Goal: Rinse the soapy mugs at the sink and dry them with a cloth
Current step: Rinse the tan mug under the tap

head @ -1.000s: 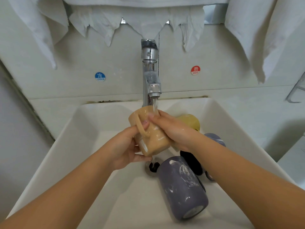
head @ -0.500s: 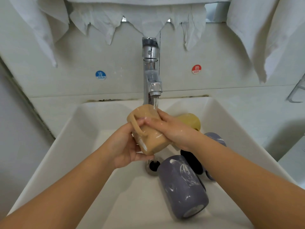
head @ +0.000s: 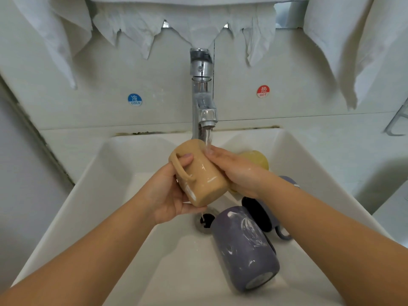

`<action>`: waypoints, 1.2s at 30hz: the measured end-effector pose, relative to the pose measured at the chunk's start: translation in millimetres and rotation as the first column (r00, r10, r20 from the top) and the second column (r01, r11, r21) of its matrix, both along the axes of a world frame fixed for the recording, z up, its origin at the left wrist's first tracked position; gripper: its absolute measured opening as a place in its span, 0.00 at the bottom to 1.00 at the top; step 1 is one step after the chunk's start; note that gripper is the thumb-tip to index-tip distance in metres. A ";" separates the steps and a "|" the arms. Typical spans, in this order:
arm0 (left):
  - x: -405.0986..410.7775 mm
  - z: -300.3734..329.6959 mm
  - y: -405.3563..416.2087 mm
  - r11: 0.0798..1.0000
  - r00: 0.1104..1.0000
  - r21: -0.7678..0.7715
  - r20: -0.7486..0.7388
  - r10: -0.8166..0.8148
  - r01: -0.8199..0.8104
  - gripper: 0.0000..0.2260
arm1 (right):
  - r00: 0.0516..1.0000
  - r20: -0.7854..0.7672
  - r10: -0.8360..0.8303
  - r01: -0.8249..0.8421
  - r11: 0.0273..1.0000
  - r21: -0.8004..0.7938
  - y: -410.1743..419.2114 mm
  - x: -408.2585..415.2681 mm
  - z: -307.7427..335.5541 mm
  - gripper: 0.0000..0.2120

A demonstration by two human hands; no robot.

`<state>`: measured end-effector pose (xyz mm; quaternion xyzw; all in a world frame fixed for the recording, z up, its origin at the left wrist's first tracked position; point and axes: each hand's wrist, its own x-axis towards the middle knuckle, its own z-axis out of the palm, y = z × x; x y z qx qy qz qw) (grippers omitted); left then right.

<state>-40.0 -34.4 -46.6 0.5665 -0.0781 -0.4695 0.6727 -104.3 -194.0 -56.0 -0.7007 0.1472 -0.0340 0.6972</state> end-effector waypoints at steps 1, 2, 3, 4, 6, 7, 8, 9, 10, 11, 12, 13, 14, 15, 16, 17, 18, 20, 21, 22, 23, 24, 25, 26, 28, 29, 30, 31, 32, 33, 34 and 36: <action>0.6 0.4 -0.3 1.000 1.000 -0.004 0.001 -0.002 0.002 0.19 | 1.000 0.010 0.025 -0.025 1.000 0.015 -0.2 -3.0 2.8 0.34; 0.7 0.4 -0.9 1.000 1.000 -0.007 0.010 -0.012 0.012 0.19 | 0.999 0.007 0.045 -0.045 0.999 -0.011 0.3 -5.2 4.6 0.37; 0.0 0.3 -2.2 1.000 0.999 -0.005 0.031 -0.025 0.025 0.19 | 0.998 -0.004 0.055 -0.055 0.996 -0.070 1.5 -5.7 5.2 0.40; -0.4 -0.4 -2.8 0.999 0.998 0.000 0.057 -0.034 0.034 0.19 | 0.999 -0.019 0.046 -0.049 0.988 -0.148 4.8 -6.2 7.4 0.43; -1.0 -1.4 -3.6 1.000 0.997 0.008 0.078 -0.027 0.026 0.19 | 1.000 -0.026 -0.010 0.003 0.961 -0.277 11.3 -3.6 8.6 0.44; -0.8 -1.8 -2.9 1.000 0.997 0.010 0.074 -0.017 0.016 0.18 | 0.999 -0.022 -0.037 0.028 0.951 -0.307 12.9 -2.1 8.0 0.43; -0.3 -2.0 -2.1 1.000 0.998 0.011 0.061 -0.005 0.005 0.18 | 0.999 -0.022 -0.048 0.039 0.950 -0.311 12.9 -1.5 8.1 0.39; 0.1 -1.9 -1.2 1.000 0.999 0.009 0.037 0.003 -0.004 0.18 | 0.999 -0.014 -0.051 0.044 0.957 -0.288 12.5 -2.6 9.8 0.34; 0.7 -1.7 -0.5 1.000 1.000 0.005 0.016 0.006 -0.006 0.19 | 0.999 -0.018 -0.041 0.035 0.970 -0.240 11.1 -5.1 11.8 0.31; 1.3 -1.6 -0.2 1.000 1.000 -0.001 0.003 0.003 -0.003 0.21 | 1.000 -0.021 -0.019 0.015 0.985 -0.171 8.2 -8.1 13.1 0.29; 1.5 -1.6 -0.4 1.000 1.000 -0.009 -0.002 -0.004 0.004 0.22 | 1.000 -0.024 0.006 -0.009 0.993 -0.121 5.5 -10.2 12.8 0.29; 1.0 -1.0 -1.6 1.000 1.000 -0.019 -0.007 -0.010 0.010 0.22 | 0.999 -0.025 0.040 -0.042 0.994 -0.096 3.7 -12.5 13.0 0.31; 0.2 -0.5 -2.7 0.999 1.000 -0.031 -0.008 -0.014 0.013 0.21 | 0.998 -0.026 0.065 -0.067 0.992 -0.106 3.1 -13.9 13.3 0.34; -1.0 0.0 -3.9 0.999 1.000 -0.037 -0.003 -0.013 0.013 0.20 | 0.998 -0.022 0.057 -0.059 0.989 -0.136 4.2 -12.9 12.7 0.36; -1.8 -0.3 -4.8 0.999 1.000 -0.036 0.007 -0.008 0.008 0.19 | 1.000 -0.012 0.018 -0.020 0.987 -0.160 5.2 -10.2 11.4 0.35; -2.7 -0.9 -5.3 1.000 1.000 -0.030 0.014 0.000 0.001 0.19 | 0.999 0.012 -0.036 0.038 0.983 -0.181 7.3 -7.6 11.9 0.32; -3.6 -1.2 -5.8 1.000 1.000 -0.024 0.014 0.011 -0.011 0.19 | 0.995 0.039 -0.088 0.094 0.975 -0.201 8.9 -4.9 12.2 0.27; -3.9 -1.1 -5.4 0.999 1.000 -0.024 0.003 0.029 -0.029 0.20 | 0.991 0.044 -0.124 0.130 0.973 -0.193 9.0 -2.6 11.7 0.23; -3.2 -1.0 -4.9 0.999 1.000 -0.031 -0.001 0.032 -0.032 0.20 | 0.996 0.024 -0.081 0.084 0.984 -0.158 6.9 -3.7 11.1 0.23; -2.6 -0.7 -4.5 0.999 1.000 -0.044 -0.006 0.029 -0.029 0.20 | 1.000 0.013 -0.019 0.020 0.995 -0.101 5.2 -5.6 11.1 0.25; -2.3 0.0 -4.1 0.998 1.000 -0.058 -0.012 0.021 -0.022 0.21 | 0.999 0.010 0.046 -0.046 0.998 -0.050 5.2 -9.0 12.5 0.30; -2.3 0.4 -4.3 0.997 1.000 -0.071 -0.019 0.013 -0.014 0.21 | 0.997 0.008 0.083 -0.082 0.996 -0.035 5.0 -10.8 12.4 0.36; -2.8 0.6 -4.7 0.997 1.000 -0.078 -0.028 0.011 -0.014 0.20 | 0.996 0.003 0.088 -0.088 0.994 -0.071 5.5 -10.9 11.5 0.40; -3.6 0.3 -5.3 0.997 0.999 -0.079 -0.039 0.021 -0.024 0.19 | 0.998 0.002 0.056 -0.055 0.991 -0.120 6.6 -9.0 9.6 0.41; -4.6 -0.9 -6.4 0.996 0.997 -0.070 -0.059 0.058 -0.062 0.18 | 0.999 0.024 -0.041 0.045 0.983 -0.178 12.4 -5.2 10.4 0.33; -4.4 -1.0 -6.2 0.995 0.995 -0.066 -0.064 0.075 -0.079 0.17 | 0.997 0.030 -0.070 0.074 0.983 -0.170 13.8 -3.7 10.4 0.28; -4.2 -0.6 -5.8 0.994 0.994 -0.066 -0.066 0.083 -0.087 0.17 | 0.997 0.021 -0.076 0.078 0.988 -0.137 13.4 -2.7 10.0 0.24; -3.4 -0.3 -5.1 0.993 0.994 -0.071 -0.064 0.086 -0.090 0.17 | 0.998 0.006 -0.063 0.063 0.995 -0.082 12.3 -3.2 10.5 0.23; -2.9 0.1 -4.6 0.993 0.995 -0.082 -0.063 0.083 -0.088 0.17 | 0.999 0.005 -0.032 0.033 0.999 -0.028 11.5 -5.8 12.4 0.23; -2.3 0.6 -4.3 0.992 0.995 -0.097 -0.066 0.078 -0.084 0.17 | 1.000 0.010 -0.004 0.004 1.000 -0.005 10.8 -8.8 14.5 0.25; -2.2 0.9 -4.5 0.990 0.994 -0.114 -0.074 0.075 -0.083 0.17 | 1.000 0.016 0.015 -0.014 1.000 -0.016 10.0 -11.6 15.9 0.28; -2.7 0.9 -6.2 0.988 0.994 -0.130 -0.081 0.068 -0.079 0.18 | 1.000 0.021 0.010 -0.007 0.995 -0.097 10.7 -13.7 17.6 0.28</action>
